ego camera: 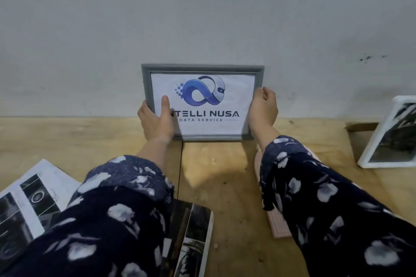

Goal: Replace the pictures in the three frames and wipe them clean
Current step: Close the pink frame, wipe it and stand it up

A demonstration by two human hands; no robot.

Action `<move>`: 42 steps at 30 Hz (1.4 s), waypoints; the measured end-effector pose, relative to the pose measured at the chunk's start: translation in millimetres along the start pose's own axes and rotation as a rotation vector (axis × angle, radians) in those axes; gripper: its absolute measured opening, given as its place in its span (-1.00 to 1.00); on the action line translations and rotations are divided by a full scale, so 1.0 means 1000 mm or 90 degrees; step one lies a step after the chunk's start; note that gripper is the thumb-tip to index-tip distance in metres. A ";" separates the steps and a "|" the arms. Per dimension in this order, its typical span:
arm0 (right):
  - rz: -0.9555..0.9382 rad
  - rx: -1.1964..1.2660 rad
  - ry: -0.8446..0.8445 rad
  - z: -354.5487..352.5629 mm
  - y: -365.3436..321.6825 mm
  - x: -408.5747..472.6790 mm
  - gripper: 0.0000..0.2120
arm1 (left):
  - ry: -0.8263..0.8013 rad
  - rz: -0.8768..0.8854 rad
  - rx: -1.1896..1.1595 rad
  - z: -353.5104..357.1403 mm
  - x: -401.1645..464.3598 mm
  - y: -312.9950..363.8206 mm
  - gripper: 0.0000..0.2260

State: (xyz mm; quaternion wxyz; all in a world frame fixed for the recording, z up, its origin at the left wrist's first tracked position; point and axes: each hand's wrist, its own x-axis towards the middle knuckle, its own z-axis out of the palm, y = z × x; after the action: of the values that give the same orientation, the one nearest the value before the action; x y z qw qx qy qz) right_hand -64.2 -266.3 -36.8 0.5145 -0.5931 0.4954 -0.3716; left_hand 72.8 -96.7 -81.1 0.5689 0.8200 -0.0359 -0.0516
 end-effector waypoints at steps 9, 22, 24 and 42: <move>0.017 0.025 -0.061 0.005 0.012 0.015 -0.62 | -0.068 0.022 0.001 0.010 0.016 0.002 -0.31; 0.034 -0.207 -0.217 -0.032 0.031 0.021 -0.42 | -0.135 0.028 0.234 0.031 -0.040 0.018 -0.25; 0.039 -0.254 -0.257 -0.051 0.037 0.018 -0.41 | -0.165 0.046 0.246 0.039 -0.061 0.020 -0.26; -0.090 -0.652 -0.377 -0.310 0.129 -0.064 -0.41 | -0.376 0.120 0.452 0.088 -0.320 -0.058 -0.44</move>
State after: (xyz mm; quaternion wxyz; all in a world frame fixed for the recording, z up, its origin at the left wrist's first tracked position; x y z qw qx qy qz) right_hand -399.6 -276.9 -98.2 0.2535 -0.8756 0.4063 0.0627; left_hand -255.5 -120.1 -151.9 0.2209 0.9071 -0.2862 -0.2155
